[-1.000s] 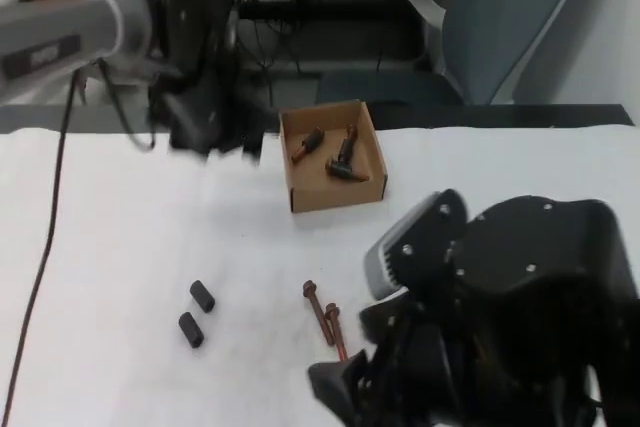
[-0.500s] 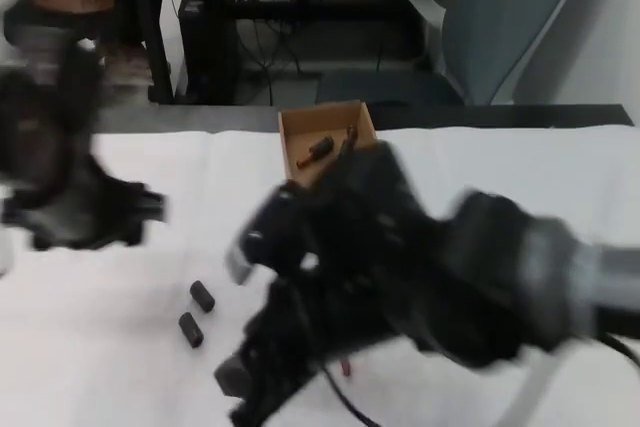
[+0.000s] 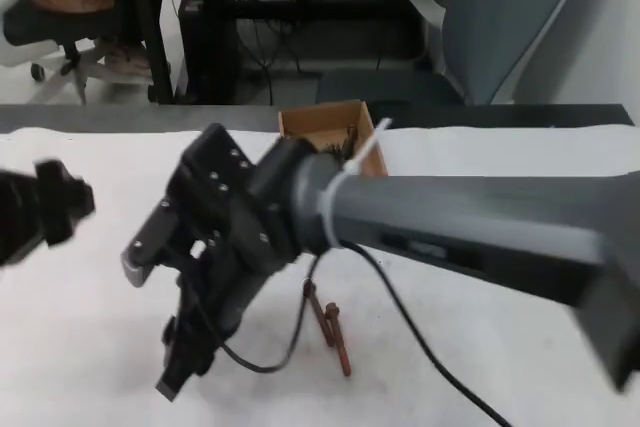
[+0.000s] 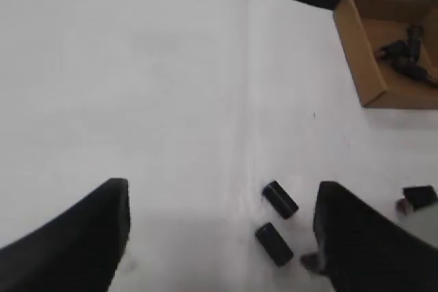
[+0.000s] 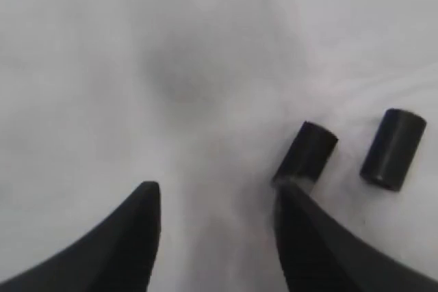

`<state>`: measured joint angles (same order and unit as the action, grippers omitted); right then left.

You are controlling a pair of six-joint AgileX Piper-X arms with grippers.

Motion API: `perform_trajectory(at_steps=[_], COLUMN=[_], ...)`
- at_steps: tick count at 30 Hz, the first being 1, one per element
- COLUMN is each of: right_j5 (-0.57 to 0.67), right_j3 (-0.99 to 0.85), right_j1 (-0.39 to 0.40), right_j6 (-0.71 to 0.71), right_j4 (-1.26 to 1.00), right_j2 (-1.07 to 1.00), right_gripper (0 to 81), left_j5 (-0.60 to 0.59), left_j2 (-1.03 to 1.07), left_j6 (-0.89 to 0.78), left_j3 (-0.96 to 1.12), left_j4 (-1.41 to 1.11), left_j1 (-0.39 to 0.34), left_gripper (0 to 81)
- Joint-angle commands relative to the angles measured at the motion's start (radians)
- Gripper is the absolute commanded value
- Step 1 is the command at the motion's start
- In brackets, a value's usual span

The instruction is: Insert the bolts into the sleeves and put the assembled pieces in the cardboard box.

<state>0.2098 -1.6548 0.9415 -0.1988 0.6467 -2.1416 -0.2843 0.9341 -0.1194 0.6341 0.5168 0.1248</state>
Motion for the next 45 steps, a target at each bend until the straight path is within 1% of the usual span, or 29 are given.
perform_trajectory(at_steps=[1, 3, 5, 7, 10, 13, 18, 23, 24, 27, 28, 30, 33, 39, 45], right_j5=[-0.019, -0.019, -0.021, -0.048, -0.103, -0.123, -0.121, -0.119, -0.116, -0.129, -0.154, -0.210, -0.219, -0.219, -0.167], right_j3=[-0.065, -0.089, -0.104, -0.104, -0.104, -0.104, -0.118, -0.202, -0.226, -0.282, -0.296, -0.300, -0.300, -0.298, -0.298], right_j1=[-0.004, -0.004, -0.004, -0.004, -0.004, -0.004, -0.005, -0.005, -0.005, -0.005, -0.005, -0.008, -0.019, -0.034, -0.029], right_j6=[-0.022, -0.022, -0.022, -0.022, -0.032, -0.057, -0.057, -0.068, -0.068, -0.068, -0.072, -0.079, -0.093, -0.097, -0.097], right_j4=[0.013, 0.013, 0.015, 0.015, 0.015, 0.012, 0.051, 0.144, 0.169, 0.238, 0.256, 0.259, 0.265, 0.262, 0.290], right_j2=[-0.040, -0.068, -0.091, -0.108, -0.124, -0.129, -0.126, -0.126, -0.126, -0.126, -0.126, -0.126, -0.129, -0.153, -0.181], right_gripper=[47.6, 43.5, 36.3, 34.2, 34.2, 34.2, 34.2, 35.1, 37.5, 50.8, 52.2, 50.4, 44.2, 44.1, 44.1], left_j5=[-0.042, -0.058, -0.078, -0.108, -0.108, -0.108, -0.137, -0.135, -0.135, -0.129, -0.129, -0.129, -0.129, -0.129, -0.129], left_j2=[-0.016, -0.018, -0.018, -0.023, -0.033, -0.042, -0.043, -0.043, -0.043, -0.043, -0.043, -0.043, -0.043, -0.043, -0.043], left_j6=[-0.030, -0.072, -0.104, -0.109, -0.109, -0.109, -0.105, -0.097, -0.097, -0.097, -0.097, -0.097, -0.097, -0.099, -0.099], left_j3=[-0.010, -0.010, -0.010, -0.010, -0.010, -0.010, -0.010, -0.010, -0.010, -0.010, -0.010, -0.010, -0.010, -0.010, -0.010], left_j4=[-0.073, -0.101, -0.124, -0.136, -0.136, -0.134, -0.134, -0.134, -0.134, -0.139, -0.139, -0.139, -0.139, -0.138, -0.138], left_j1=[0.000, 0.000, 0.000, 0.000, 0.000, 0.000, 0.000, -0.014, -0.017, -0.019, -0.019, -0.019, -0.019, -0.019, -0.026], left_gripper=[70.0, 70.0, 70.0, 70.0, 70.0, 70.0, 70.0, 70.0, 70.0, 70.0, 70.0, 70.0, 70.0, 70.0, 70.0])
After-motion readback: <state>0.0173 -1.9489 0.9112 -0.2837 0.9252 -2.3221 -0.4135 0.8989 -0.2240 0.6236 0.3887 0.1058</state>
